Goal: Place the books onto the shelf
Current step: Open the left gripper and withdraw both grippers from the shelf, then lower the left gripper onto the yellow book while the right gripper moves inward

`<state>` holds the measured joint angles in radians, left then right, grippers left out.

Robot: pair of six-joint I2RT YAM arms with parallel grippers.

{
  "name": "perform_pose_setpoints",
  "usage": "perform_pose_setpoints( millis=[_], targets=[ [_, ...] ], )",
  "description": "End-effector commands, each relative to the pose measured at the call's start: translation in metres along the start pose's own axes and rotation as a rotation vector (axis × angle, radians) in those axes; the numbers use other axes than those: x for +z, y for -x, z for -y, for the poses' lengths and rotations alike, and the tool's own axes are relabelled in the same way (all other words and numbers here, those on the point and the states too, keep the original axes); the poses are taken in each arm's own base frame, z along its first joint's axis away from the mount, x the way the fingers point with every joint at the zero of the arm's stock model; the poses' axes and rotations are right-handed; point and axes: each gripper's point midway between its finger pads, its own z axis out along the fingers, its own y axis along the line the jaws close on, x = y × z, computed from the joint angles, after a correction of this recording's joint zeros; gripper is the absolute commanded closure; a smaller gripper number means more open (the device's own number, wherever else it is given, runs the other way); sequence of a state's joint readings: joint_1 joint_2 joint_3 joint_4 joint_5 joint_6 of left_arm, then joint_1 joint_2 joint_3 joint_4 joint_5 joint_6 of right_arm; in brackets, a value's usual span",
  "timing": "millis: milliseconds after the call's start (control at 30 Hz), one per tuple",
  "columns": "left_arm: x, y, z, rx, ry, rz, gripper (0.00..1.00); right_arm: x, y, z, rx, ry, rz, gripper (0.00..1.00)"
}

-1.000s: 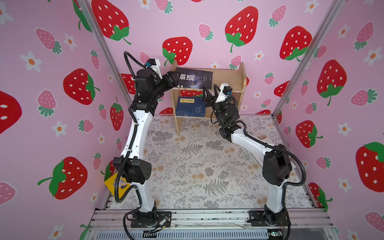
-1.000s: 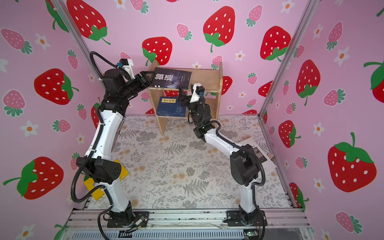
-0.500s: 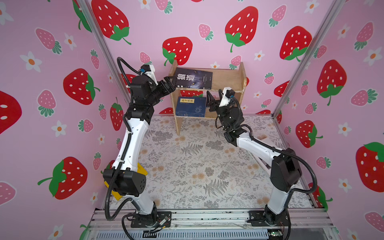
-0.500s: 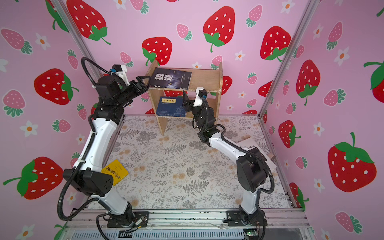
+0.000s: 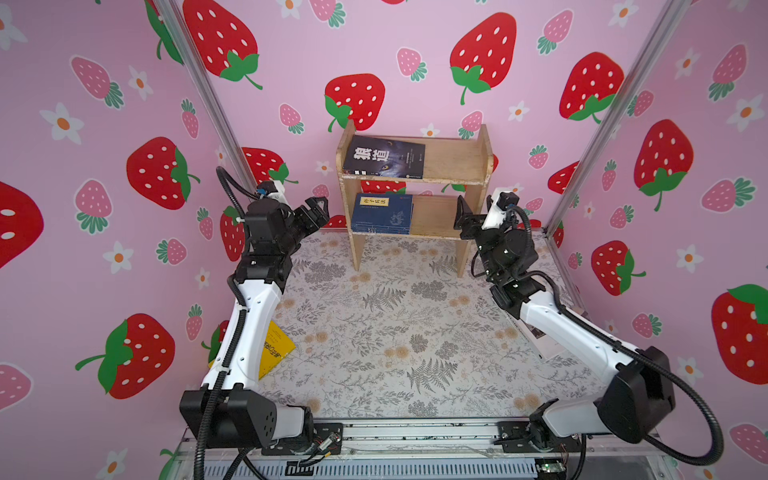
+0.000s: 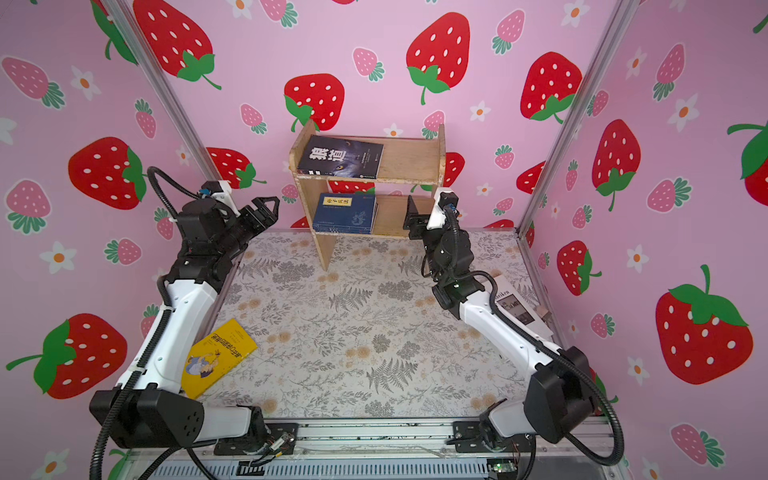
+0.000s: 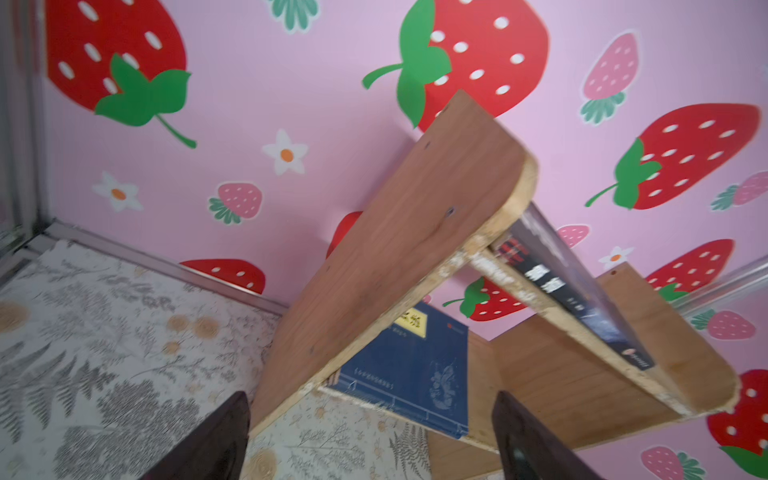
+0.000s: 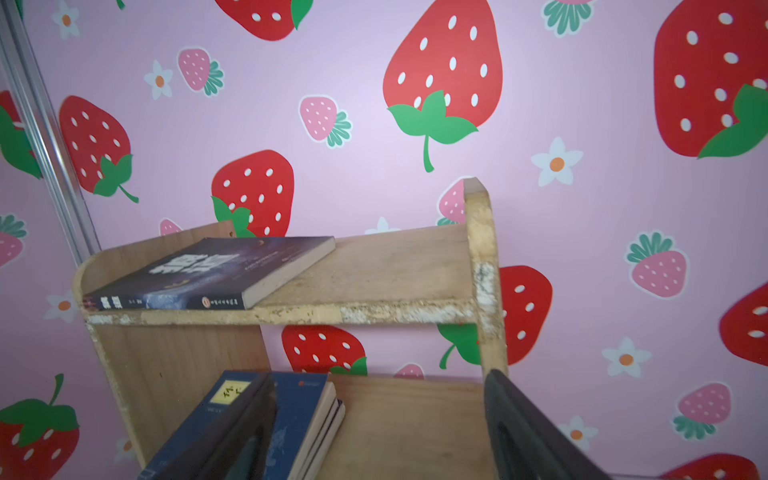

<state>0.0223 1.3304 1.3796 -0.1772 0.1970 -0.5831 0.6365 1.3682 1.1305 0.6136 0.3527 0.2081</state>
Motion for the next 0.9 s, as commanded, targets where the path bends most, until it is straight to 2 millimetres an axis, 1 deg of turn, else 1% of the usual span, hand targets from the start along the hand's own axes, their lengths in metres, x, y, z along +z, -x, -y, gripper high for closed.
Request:
perform_pose_setpoints(
  millis=[0,67,133,200,233,300,333,367,433,533,600,733,867],
  targets=[
    [-0.024,-0.016,-0.041,-0.06,0.194,0.006,0.06,-0.023,-0.034,0.026,0.021,-0.101,-0.161,0.18],
    [-0.04,-0.034,-0.077,-0.077,0.337,-0.002,0.06,-0.036,-0.053,0.025,0.035,-0.063,-0.235,0.16],
    [-0.062,-0.053,-0.123,-0.096,0.523,-0.006,0.05,-0.05,-0.078,0.023,0.061,-0.031,-0.316,0.13],
    [-0.082,-0.071,-0.163,-0.154,0.658,-0.017,0.04,-0.062,-0.097,0.018,0.099,0.013,-0.368,0.1],
    [-0.09,-0.083,-0.184,-0.196,0.714,-0.026,0.04,-0.067,-0.107,0.016,0.126,0.03,-0.39,0.02],
    [-0.109,-0.102,-0.22,-0.271,0.825,-0.028,0.04,-0.077,-0.127,0.014,0.164,0.052,-0.432,0.0],
    [-0.121,-0.112,-0.24,-0.298,0.901,-0.026,0.03,-0.081,-0.136,0.013,0.184,0.059,-0.452,0.0],
    [-0.132,-0.117,-0.252,-0.32,0.952,-0.017,0.03,-0.084,-0.143,0.013,0.198,0.065,-0.469,0.0],
    [-0.149,-0.128,-0.275,-0.379,1.013,0.006,0.02,-0.091,-0.158,0.009,0.23,0.082,-0.508,0.0],
    [-0.163,-0.143,-0.297,-0.471,1.059,0.02,0.02,-0.097,-0.174,0.007,0.25,0.092,-0.543,0.0],
    [-0.171,-0.151,-0.309,-0.496,1.113,0.02,0.02,-0.099,-0.18,0.006,0.259,0.095,-0.556,0.0],
    [-0.198,-0.166,-0.331,-0.544,1.249,0.055,0.0,-0.101,-0.18,0.004,0.273,0.105,-0.553,0.0],
    [-0.216,-0.183,-0.357,-0.682,1.266,0.091,0.0,-0.102,-0.177,0.006,0.265,0.097,-0.543,0.0]
  ],
)
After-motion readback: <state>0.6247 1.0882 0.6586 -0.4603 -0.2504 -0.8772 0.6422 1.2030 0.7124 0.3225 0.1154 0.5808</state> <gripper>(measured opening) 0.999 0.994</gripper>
